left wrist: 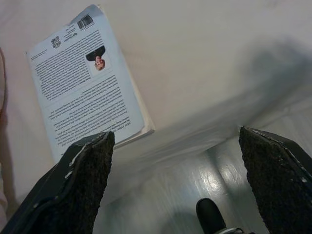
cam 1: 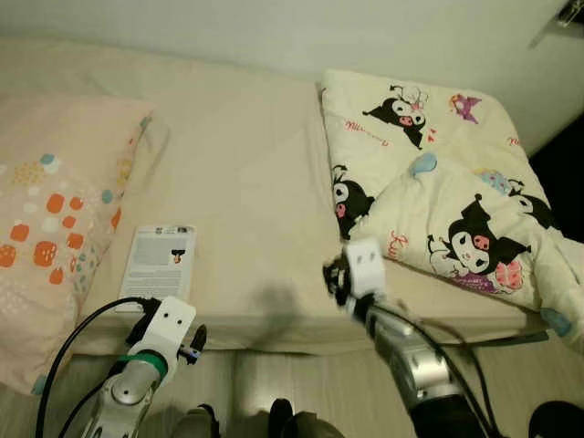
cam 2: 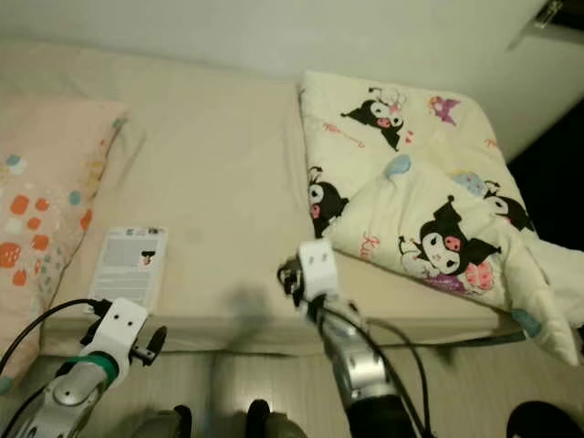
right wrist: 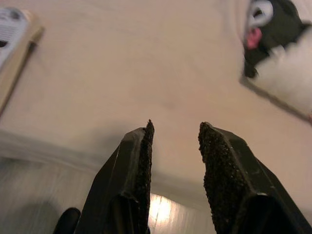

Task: Clean up the room

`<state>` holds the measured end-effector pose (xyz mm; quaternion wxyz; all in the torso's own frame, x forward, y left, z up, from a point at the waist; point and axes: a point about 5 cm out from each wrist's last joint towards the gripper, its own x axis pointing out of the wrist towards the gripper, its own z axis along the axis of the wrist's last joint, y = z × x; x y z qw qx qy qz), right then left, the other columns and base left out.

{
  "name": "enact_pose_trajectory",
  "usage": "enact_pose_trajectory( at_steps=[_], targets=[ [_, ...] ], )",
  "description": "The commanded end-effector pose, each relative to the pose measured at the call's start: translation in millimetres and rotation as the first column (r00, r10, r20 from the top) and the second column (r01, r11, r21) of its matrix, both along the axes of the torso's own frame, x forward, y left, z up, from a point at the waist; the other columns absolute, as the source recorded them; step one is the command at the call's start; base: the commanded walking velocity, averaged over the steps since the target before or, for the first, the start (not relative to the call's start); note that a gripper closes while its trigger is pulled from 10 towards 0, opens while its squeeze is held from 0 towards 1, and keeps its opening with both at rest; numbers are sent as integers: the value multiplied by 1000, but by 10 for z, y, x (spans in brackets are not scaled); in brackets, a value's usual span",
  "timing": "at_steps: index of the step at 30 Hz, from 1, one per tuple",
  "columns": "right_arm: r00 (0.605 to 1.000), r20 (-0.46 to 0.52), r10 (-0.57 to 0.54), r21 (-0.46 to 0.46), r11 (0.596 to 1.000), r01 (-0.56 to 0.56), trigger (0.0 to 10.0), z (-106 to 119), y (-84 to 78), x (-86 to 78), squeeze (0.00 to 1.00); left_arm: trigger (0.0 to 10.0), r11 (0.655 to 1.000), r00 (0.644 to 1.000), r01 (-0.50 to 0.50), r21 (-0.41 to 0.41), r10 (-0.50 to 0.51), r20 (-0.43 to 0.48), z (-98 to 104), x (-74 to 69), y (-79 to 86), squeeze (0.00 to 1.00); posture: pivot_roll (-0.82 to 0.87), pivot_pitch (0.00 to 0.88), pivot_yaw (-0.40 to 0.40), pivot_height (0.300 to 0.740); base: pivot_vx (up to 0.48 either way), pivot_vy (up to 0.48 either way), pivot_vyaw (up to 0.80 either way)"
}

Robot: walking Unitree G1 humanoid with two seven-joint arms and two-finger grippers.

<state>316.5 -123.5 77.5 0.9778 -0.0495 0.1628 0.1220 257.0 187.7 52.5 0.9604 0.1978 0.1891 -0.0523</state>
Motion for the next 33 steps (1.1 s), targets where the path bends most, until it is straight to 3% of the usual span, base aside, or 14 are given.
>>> enact_pose_trajectory(
  at_steps=[1,2,9,13,17,20,21,24,25,28,33],
  targets=[
    [990,-88,-110,17,994,112,10000,-325,-175,-161,0,10000,1000,998,14,1,-13,-58,-200,-106,-18,0,164,79,-78,740,0,0,0],
    [982,-116,-150,28,988,154,10000,-427,-221,-219,0,10000,1000,998,15,2,-15,-67,-248,-112,-16,0,164,79,-78,740,0,0,0],
    [964,-152,-218,21,974,224,10000,-593,-298,-302,0,10000,999,996,39,17,-38,-77,-291,-38,-32,0,170,55,-65,740,0,0,0],
    [947,-158,-280,42,956,290,10000,-645,-346,-303,0,10000,997,996,76,30,-75,-46,-151,114,-95,0,214,49,-41,740,0,0,0],
    [932,-172,-318,43,943,329,10000,-701,-385,-331,0,10000,994,994,101,40,-100,-32,-68,172,-117,0,231,40,-22,740,0,0,0],
    [920,-182,-346,32,933,357,10000,-757,-413,-367,0,10000,991,992,122,52,-120,-26,-27,194,-112,0,238,36,-8,740,0,0,0],
    [913,-191,-361,16,929,371,10000,-810,-433,-417,0,10000,987,989,143,71,-141,-34,-4,197,-99,0,254,37,49,740,0,0,0],
    [913,-191,-361,16,929,371,10000,-810,-433,-417,0,10000,987,989,143,71,-141,-34,-4,197,-99,0,254,37,49,740,0,0,0],
    [905,-201,-375,2,924,383,10000,-868,-454,-472,0,10000,984,987,157,85,-154,-42,18,206,-85,0,308,32,86,740,0,0,0],
    [890,-214,-403,-19,912,409,10000,-950,-502,-556,0,10000,981,984,174,91,-169,-55,65,225,-74,0,321,44,85,740,0,0,0],
    [868,-215,-447,12,888,460,10000,-970,-542,-573,0,10000,985,983,161,67,-154,-98,-57,216,-157,0,265,48,77,740,0,0,0]
  ],
)
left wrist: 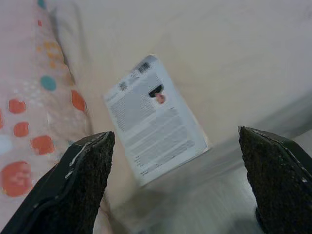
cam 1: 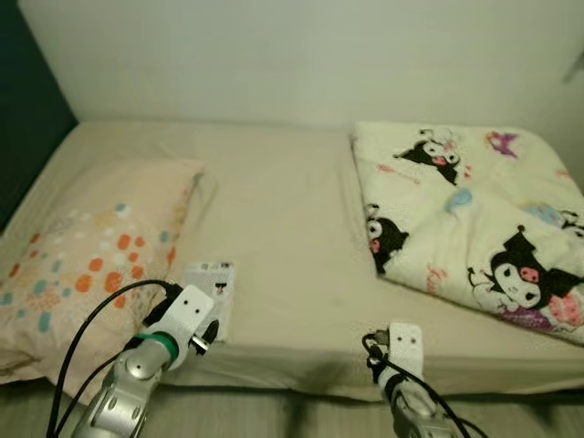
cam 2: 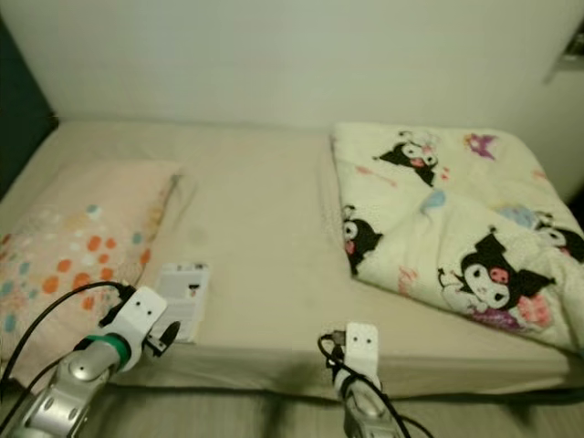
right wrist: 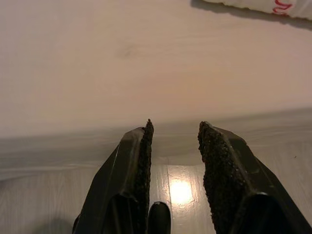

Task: Clean up the room

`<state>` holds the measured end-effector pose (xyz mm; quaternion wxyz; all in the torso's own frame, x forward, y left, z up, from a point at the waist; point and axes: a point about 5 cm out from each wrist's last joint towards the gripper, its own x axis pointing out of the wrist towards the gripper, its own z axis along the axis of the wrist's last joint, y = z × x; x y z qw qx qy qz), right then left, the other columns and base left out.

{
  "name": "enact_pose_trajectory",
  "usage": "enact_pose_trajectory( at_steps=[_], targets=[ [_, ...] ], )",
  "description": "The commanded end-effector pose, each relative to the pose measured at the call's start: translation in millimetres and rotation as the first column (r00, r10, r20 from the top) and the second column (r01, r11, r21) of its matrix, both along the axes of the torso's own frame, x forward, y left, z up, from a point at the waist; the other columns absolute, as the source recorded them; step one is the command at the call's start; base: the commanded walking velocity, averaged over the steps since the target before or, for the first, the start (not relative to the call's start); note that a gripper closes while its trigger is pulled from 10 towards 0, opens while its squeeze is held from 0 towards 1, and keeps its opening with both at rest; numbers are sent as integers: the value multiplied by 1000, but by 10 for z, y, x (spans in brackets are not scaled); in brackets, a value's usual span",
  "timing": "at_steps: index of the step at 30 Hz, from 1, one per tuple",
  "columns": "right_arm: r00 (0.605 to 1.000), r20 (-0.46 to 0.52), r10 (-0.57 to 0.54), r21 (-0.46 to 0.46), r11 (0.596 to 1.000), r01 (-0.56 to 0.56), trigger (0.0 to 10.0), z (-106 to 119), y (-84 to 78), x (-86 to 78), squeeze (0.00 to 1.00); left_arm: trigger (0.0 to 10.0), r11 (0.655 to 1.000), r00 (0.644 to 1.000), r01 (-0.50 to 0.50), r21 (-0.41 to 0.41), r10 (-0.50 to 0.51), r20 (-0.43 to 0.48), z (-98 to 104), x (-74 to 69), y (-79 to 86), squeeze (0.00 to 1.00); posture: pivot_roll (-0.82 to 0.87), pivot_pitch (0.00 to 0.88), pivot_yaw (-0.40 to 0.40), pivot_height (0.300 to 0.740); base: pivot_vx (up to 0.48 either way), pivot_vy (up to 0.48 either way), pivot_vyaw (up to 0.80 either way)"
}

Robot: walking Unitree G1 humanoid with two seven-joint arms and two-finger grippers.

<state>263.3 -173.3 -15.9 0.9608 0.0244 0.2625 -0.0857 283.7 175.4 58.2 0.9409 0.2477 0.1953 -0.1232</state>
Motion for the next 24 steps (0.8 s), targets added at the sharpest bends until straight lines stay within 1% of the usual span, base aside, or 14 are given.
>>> enact_pose_trajectory(
  at_steps=[1,3,5,6,7,8,9,11,14,16,17,20,21,24],
  targets=[
    [999,-14,-44,12,999,44,10000,-49,-40,-50,0,10000,999,998,-35,-14,34,-60,-180,-60,-39,0,217,49,49,740,0,0,0],
    [998,-17,-62,22,998,63,10000,-76,-28,-76,0,10000,995,995,-87,-45,84,-56,-282,-93,-14,0,200,45,55,740,0,0,0],
    [997,-17,-71,29,997,72,10000,-84,-25,-87,0,10000,993,994,-103,-60,100,-47,-318,-108,1,0,200,45,55,740,0,0,0],
    [997,-25,-70,17,997,70,10000,-105,-18,-106,0,10000,993,992,-110,-34,108,-58,-434,-176,31,0,156,36,16,740,0,0,0],
    [997,-31,-67,8,998,67,10000,-120,-12,-118,0,10000,993,991,-113,-14,112,-67,-515,-228,50,0,156,36,16,740,0,0,0],
    [997,-36,-65,1,998,65,10000,-141,-3,-148,0,10000,991,988,-130,-30,128,-85,-586,-279,51,0,138,29,-25,740,0,0,0],
    [998,-39,-53,-12,999,53,10000,-161,12,-173,0,10000,988,985,-149,-49,144,-98,-625,-308,46,0,138,29,-25,740,0,0,0],
    [998,-39,-44,-18,999,43,10000,-175,20,-195,0,10000,986,984,-155,-63,148,-102,-637,-323,30,0,138,12,-31,740,0,0,0],
    [999,-40,-30,-39,999,28,10000,-207,26,-244,0,10000,990,989,-118,-73,110,-102,-649,-348,-28,0,134,6,-15,740,0,0,0],
    [997,-22,-68,-60,996,67,10000,-209,-11,-277,0,10000,991,990,-109,-79,101,-98,-661,-348,-48,0,113,0,18,740,0,0,0],
    [997,-22,-68,-60,996,67,10000,-209,-11,-277,0,10000,991,990,-109,-79,101,-98,-661,-348,-48,0,113,0,18,740,0,0,0],
    [991,20,-132,-87,987,133,10000,-173,-89,-284,0,10000,990,992,-109,-91,102,-80,-654,-289,-82,0,89,0,56,740,0,0,0],
    [991,20,-132,-87,987,133,10000,-173,-89,-284,0,10000,990,992,-109,-91,102,-80,-654,-289,-82,0,89,0,56,740,0,0,0],
    [984,32,-174,-83,981,176,10000,-159,-165,-284,0,10000,991,996,-82,-108,77,-46,-596,-209,-178,0,98,0,70,740,0,0,0]
  ],
)
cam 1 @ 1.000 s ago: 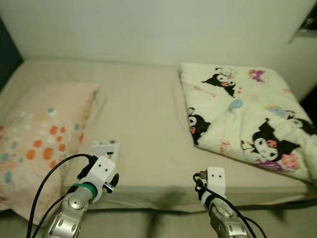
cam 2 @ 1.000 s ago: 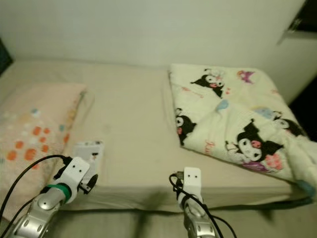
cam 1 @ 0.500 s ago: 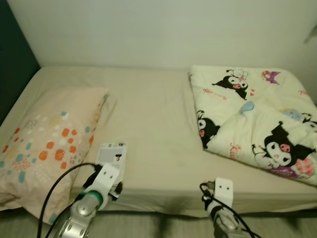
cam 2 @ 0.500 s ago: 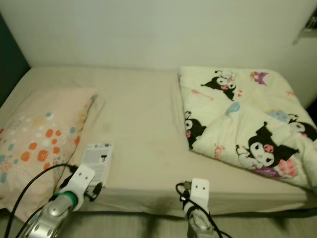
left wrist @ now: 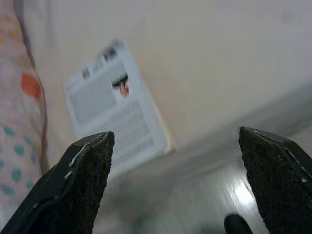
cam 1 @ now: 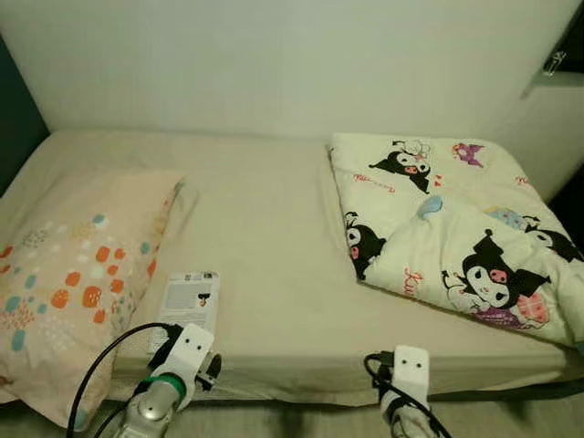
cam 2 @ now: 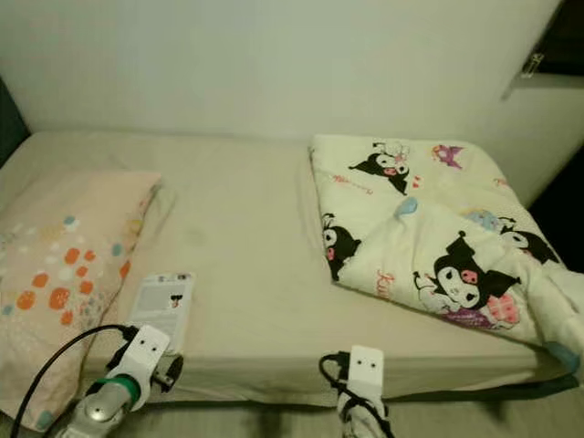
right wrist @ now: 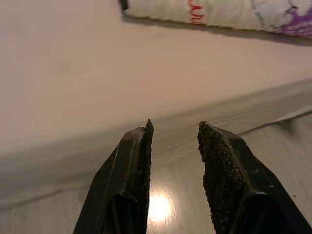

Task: Clean up the room

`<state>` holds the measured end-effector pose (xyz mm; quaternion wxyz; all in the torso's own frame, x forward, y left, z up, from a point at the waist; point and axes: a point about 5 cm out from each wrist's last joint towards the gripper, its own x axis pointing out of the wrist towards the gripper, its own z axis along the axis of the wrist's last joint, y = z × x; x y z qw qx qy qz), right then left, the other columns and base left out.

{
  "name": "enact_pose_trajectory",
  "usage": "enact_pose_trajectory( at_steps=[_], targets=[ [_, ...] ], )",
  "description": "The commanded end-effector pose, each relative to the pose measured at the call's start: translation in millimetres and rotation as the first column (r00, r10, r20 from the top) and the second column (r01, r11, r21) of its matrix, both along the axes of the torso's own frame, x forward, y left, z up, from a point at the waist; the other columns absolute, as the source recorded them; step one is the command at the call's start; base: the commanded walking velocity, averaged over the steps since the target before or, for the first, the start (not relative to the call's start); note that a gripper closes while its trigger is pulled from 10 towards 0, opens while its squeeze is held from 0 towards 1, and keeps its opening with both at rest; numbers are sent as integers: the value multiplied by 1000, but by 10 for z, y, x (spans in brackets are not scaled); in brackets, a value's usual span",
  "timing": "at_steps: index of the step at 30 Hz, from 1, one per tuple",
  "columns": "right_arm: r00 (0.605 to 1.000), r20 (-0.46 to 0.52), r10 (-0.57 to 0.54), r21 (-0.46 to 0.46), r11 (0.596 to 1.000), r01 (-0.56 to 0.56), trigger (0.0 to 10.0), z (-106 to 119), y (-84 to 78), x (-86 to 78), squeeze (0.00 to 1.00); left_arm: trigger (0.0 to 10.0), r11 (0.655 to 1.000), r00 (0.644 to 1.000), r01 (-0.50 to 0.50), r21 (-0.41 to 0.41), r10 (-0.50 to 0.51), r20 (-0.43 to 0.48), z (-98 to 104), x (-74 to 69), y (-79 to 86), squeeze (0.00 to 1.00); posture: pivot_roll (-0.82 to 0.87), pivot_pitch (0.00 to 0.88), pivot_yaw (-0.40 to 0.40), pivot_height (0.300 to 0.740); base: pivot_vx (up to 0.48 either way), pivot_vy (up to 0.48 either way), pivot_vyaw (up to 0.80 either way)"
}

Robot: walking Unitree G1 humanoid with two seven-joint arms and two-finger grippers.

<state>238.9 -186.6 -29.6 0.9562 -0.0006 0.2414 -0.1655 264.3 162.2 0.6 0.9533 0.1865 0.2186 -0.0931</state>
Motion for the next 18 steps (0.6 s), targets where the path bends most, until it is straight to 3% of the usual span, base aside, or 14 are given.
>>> enact_pose_trajectory(
  at_steps=[1,8,12,18],
  targets=[
    [999,-4,-38,10,999,38,10000,-21,-43,-37,0,10000,1000,1000,21,-12,-21,9,2,8,-74,0,101,0,83,740,0,0,0],
    [1000,-1,-17,-40,999,16,10000,-10,-37,-16,0,10000,998,997,65,-27,-64,45,64,77,-176,0,88,0,105,740,0,0,0],
    [999,9,42,-84,996,-42,10000,24,12,23,0,10000,998,997,65,-23,-64,40,29,92,-175,0,75,0,86,740,0,0,0],
    [997,1,82,-79,994,-82,10000,16,26,30,0,10000,998,998,52,-33,-51,40,13,76,-177,0,84,0,44,740,0,0,0]
  ],
)
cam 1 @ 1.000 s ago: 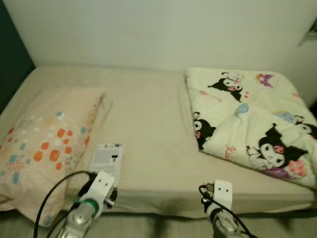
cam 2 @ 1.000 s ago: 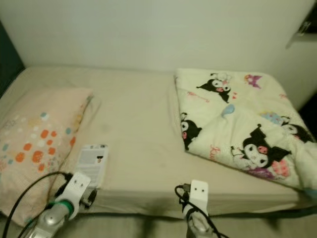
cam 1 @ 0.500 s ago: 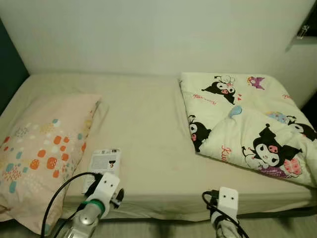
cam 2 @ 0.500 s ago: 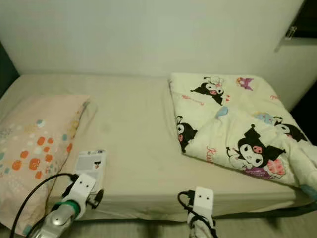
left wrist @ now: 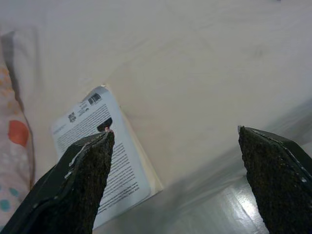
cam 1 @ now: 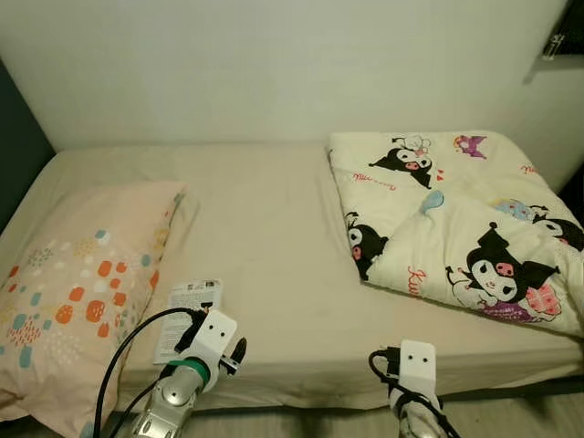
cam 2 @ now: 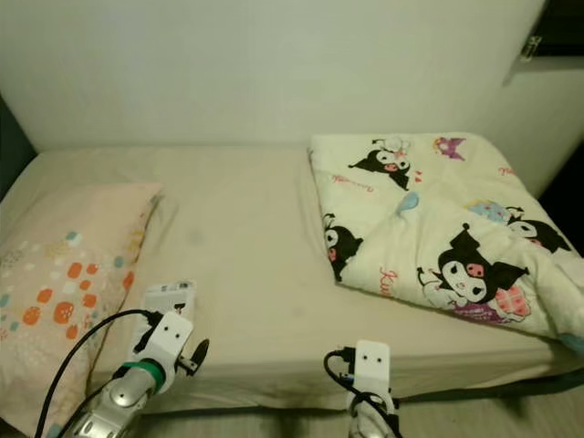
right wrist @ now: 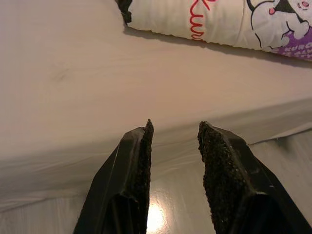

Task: Clean up the room

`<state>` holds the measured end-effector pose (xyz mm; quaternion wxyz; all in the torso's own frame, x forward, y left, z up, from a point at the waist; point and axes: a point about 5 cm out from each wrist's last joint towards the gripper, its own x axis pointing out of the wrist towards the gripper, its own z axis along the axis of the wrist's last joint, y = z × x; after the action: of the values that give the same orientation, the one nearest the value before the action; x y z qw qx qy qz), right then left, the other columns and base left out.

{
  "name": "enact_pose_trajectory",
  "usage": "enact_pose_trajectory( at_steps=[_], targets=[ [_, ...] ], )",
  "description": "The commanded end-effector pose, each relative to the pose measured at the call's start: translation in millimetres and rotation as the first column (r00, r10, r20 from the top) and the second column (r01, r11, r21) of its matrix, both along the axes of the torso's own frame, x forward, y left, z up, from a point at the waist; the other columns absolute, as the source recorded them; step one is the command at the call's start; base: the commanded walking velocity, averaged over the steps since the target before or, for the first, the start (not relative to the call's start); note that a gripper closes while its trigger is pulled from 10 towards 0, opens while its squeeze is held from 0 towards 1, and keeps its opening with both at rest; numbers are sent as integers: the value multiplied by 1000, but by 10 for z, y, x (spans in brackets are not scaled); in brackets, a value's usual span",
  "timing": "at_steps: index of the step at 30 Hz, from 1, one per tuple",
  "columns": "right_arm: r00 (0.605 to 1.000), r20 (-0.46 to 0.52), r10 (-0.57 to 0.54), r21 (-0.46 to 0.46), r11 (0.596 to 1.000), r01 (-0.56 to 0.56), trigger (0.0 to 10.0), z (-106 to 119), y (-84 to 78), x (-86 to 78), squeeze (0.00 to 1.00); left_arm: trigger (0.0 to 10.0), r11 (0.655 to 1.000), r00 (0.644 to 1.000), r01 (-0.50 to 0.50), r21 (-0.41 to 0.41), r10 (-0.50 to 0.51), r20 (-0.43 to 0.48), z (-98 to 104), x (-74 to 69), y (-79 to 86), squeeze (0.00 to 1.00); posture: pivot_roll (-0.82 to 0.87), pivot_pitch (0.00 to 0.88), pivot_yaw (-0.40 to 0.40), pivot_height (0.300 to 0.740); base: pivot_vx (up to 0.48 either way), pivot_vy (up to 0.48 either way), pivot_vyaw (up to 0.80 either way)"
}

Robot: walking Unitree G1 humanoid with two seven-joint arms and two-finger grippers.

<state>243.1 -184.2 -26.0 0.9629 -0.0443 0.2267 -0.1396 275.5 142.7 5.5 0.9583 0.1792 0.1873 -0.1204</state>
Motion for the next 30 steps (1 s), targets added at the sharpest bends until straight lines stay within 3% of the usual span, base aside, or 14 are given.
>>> enact_pose_trajectory(
  at_steps=[1,12,16,24,30],
  targets=[
    [1000,-21,21,-9,1000,-22,10000,-27,-3,-14,0,10000,999,999,-36,-19,36,-9,-25,-37,26,0,92,0,43,740,0,0,0],
    [999,-15,30,8,1000,-30,10000,-12,-27,17,0,10000,994,997,-72,-78,71,-22,1,-56,13,0,105,0,44,740,0,0,0],
    [999,-39,-24,-7,1000,24,10000,-11,-135,28,0,10000,992,996,-94,-87,95,1,49,7,58,0,108,0,25,740,0,0,0],
    [999,-37,-16,-9,1000,16,10000,16,-171,61,0,10000,989,993,-119,-86,120,3,70,38,89,0,98,0,18,740,0,-480,0],
    [999,-30,-29,3,1000,29,10000,29,-169,75,0,10000,985,990,-141,-96,142,0,83,33,85,0,108,0,11,740,0,0,0]
  ],
)
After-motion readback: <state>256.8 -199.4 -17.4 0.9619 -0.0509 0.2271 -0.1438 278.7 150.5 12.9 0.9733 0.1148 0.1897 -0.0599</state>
